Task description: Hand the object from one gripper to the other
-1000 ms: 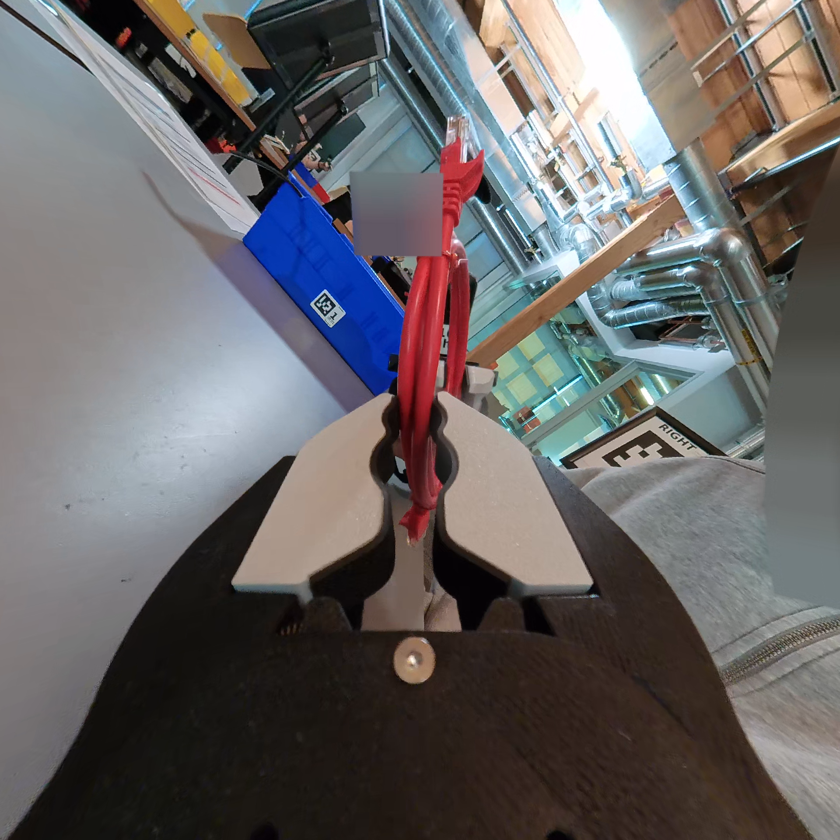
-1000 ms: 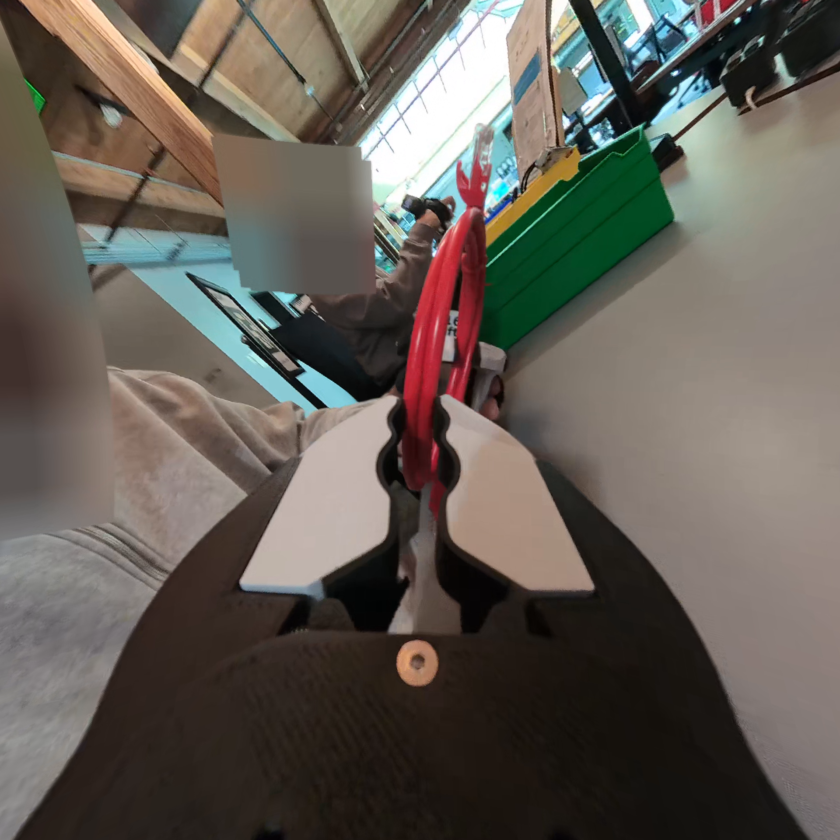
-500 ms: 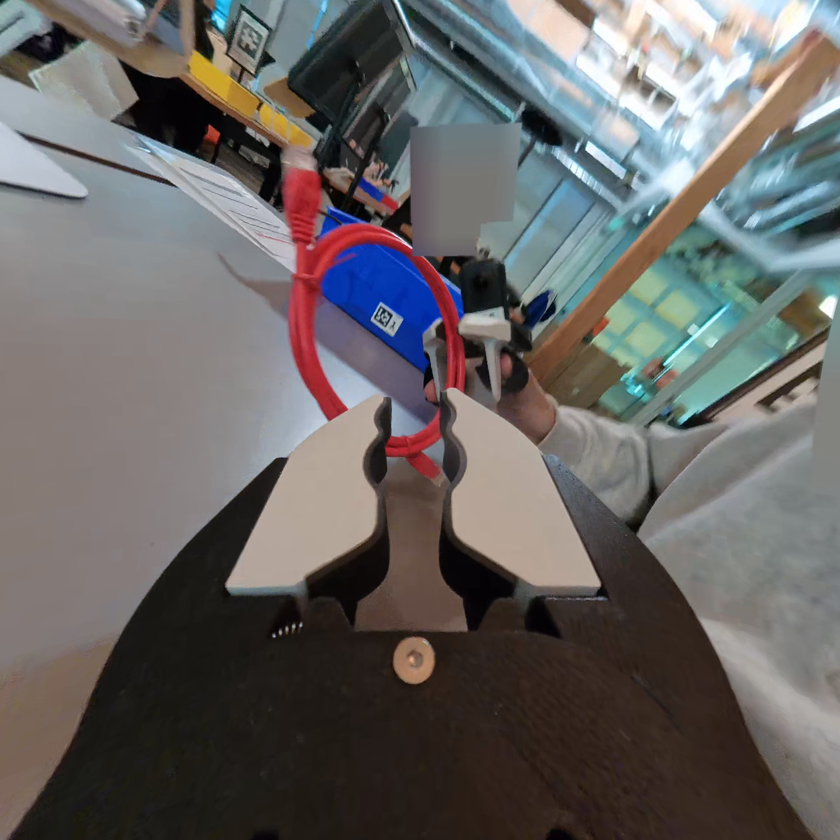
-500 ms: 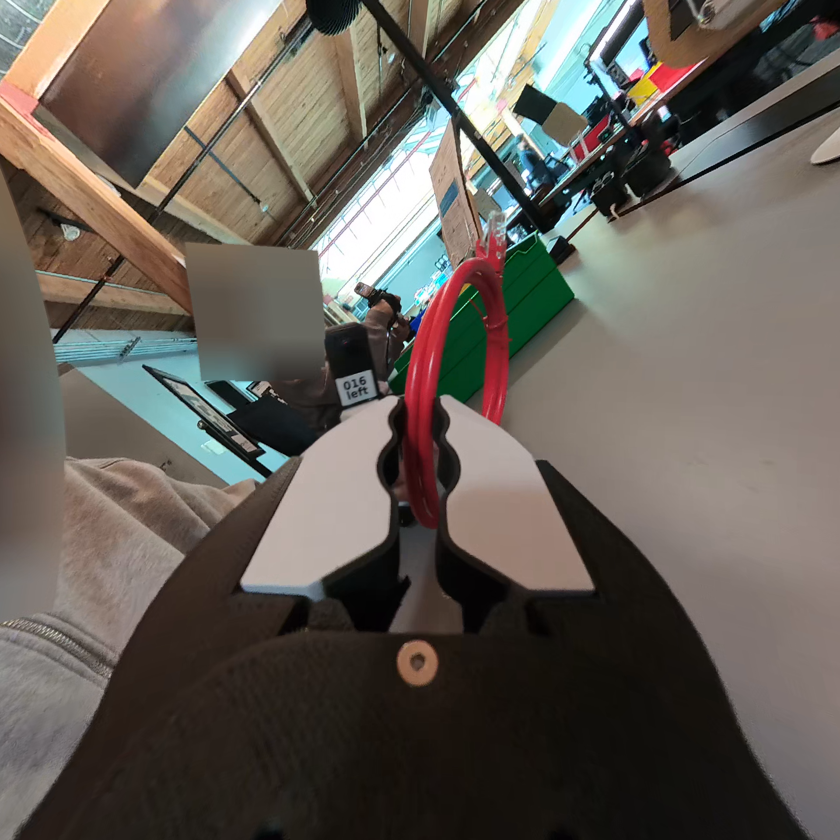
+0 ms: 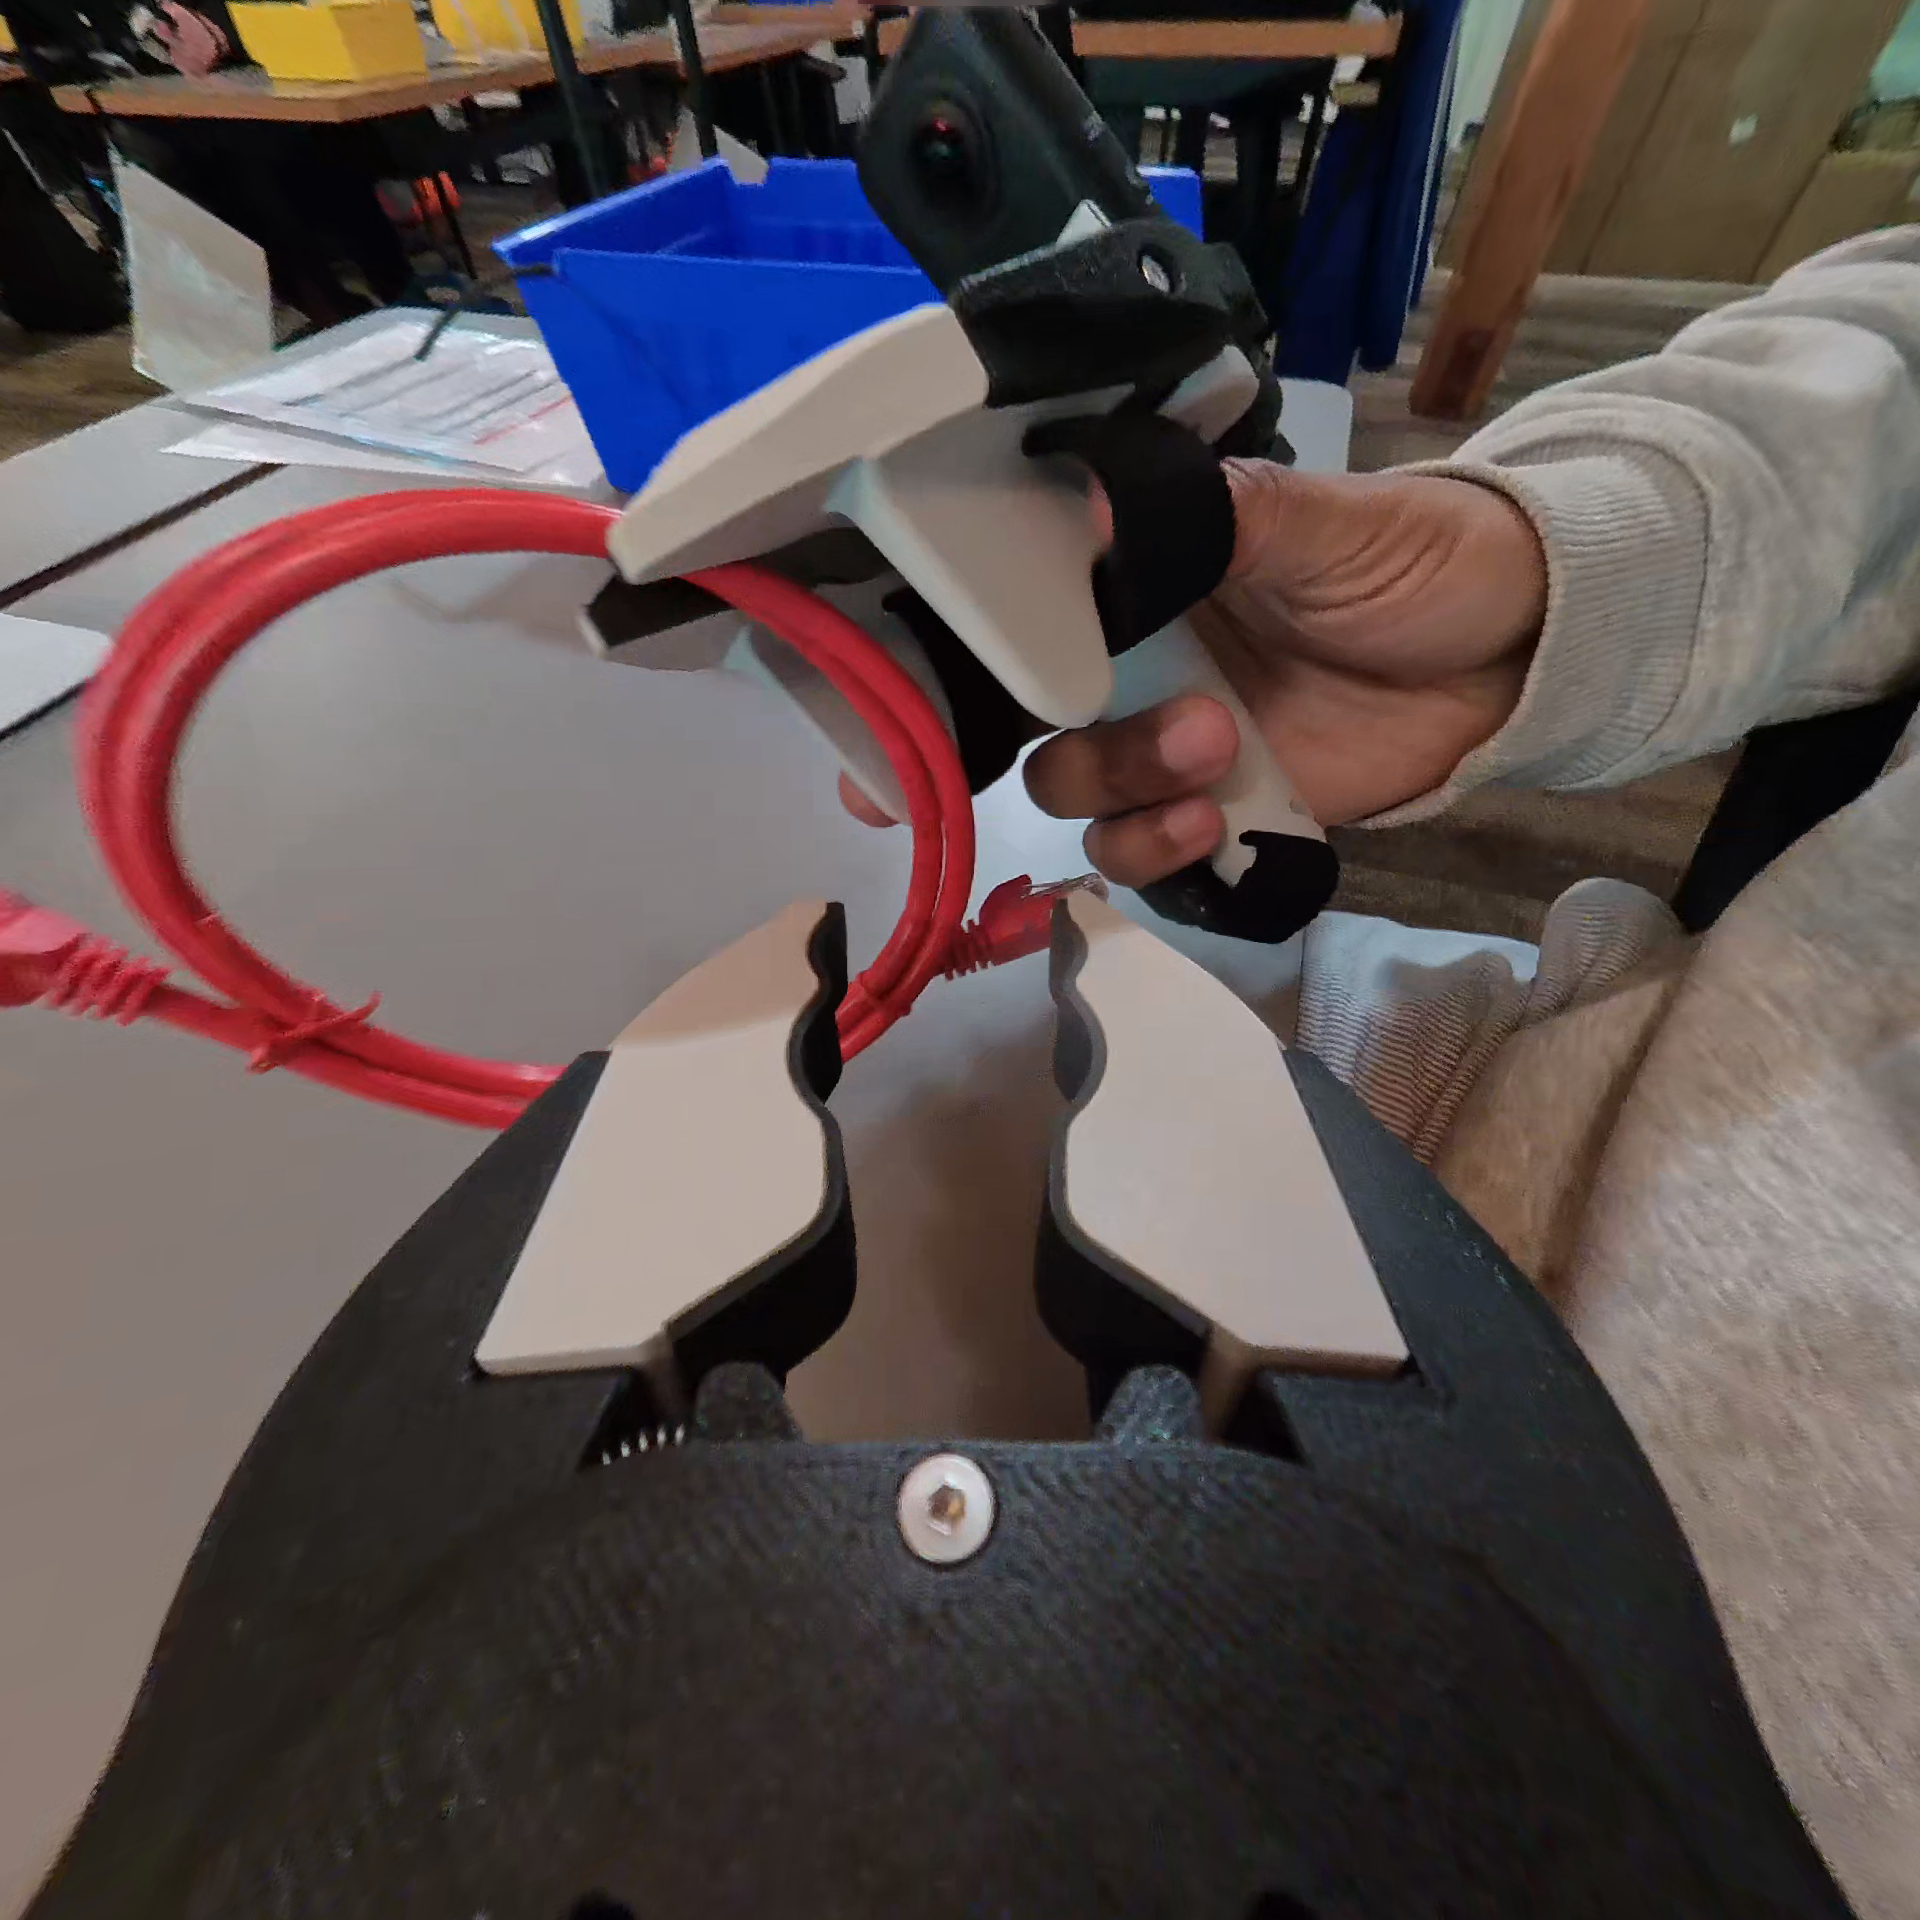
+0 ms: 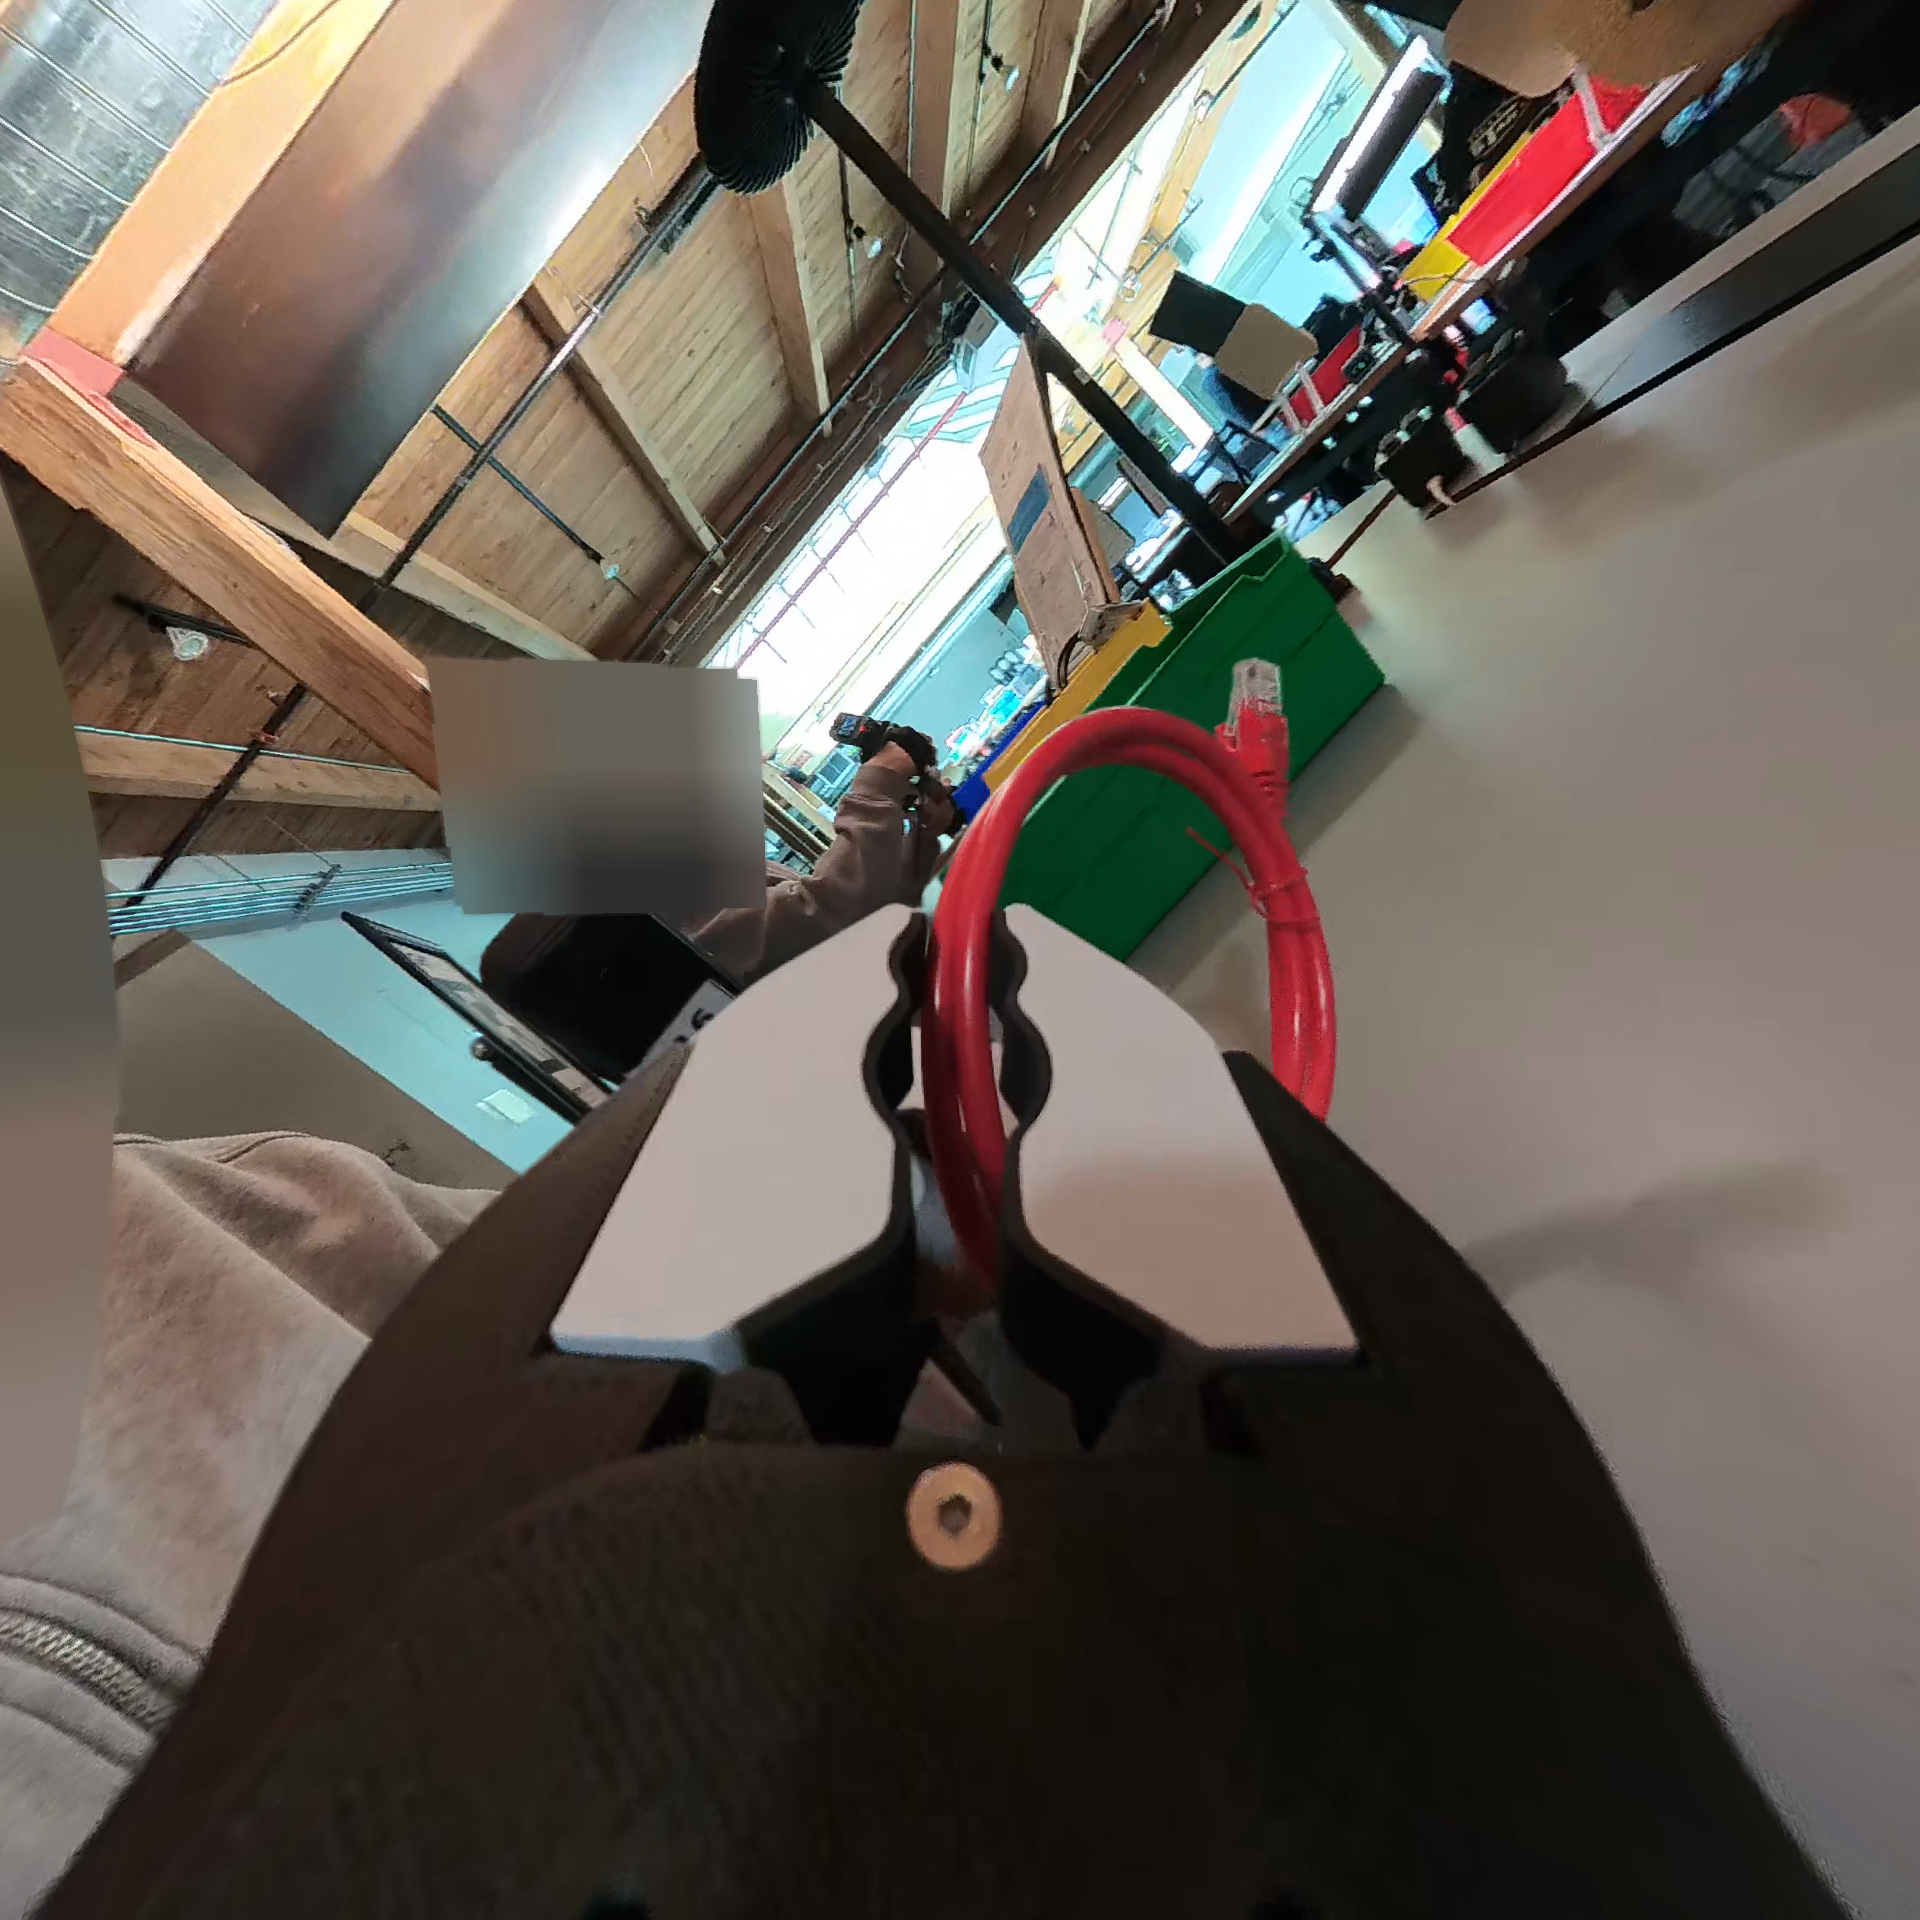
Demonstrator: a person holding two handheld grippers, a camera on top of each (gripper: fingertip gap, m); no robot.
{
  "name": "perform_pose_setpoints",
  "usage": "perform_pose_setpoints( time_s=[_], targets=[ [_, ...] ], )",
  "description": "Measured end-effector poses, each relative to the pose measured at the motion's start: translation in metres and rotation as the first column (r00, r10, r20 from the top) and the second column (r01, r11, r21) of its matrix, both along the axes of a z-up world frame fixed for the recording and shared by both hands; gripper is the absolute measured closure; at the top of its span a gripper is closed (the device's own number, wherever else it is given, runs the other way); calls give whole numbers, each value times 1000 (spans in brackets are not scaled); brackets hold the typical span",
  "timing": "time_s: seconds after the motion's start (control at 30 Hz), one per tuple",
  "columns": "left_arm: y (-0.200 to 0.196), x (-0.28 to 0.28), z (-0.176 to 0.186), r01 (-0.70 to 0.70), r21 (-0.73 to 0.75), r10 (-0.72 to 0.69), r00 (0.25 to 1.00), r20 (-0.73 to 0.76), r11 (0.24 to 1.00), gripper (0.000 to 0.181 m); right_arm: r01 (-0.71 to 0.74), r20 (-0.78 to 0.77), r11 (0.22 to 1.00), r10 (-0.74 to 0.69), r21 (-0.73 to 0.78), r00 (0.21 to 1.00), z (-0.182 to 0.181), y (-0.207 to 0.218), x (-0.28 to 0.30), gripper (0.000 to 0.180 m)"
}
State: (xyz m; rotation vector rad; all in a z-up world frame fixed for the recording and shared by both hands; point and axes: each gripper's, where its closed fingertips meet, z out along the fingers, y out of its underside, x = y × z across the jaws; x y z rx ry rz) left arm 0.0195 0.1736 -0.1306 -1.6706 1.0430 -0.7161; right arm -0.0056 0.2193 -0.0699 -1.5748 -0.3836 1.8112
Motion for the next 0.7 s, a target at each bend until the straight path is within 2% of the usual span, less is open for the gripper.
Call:
perform_pose_setpoints(
  time_s=[0.17,0.33,0.43,0.6,0.7],
  targets=[
    [-1,4,-5,-3,23,4,999,-35,1000,143,-26,-59,999,23,-39,998,6,-10,-6,168],
    [-6,5,-1,20,73,-16,999,-51,997,169,-47,-88,998,43,-50,995,7,-16,-10,168],
    [-7,5,4,27,96,-22,998,-51,995,169,-53,-108,998,48,-46,993,10,-15,-7,167],
    [-5,0,12,23,76,-24,1000,10,997,169,-53,-189,994,34,-94,981,17,-2,6,145],
    [0,-7,20,8,31,-10,996,92,999,170,-34,-205,992,8,-125,979,14,9,16,144]
  ],
)
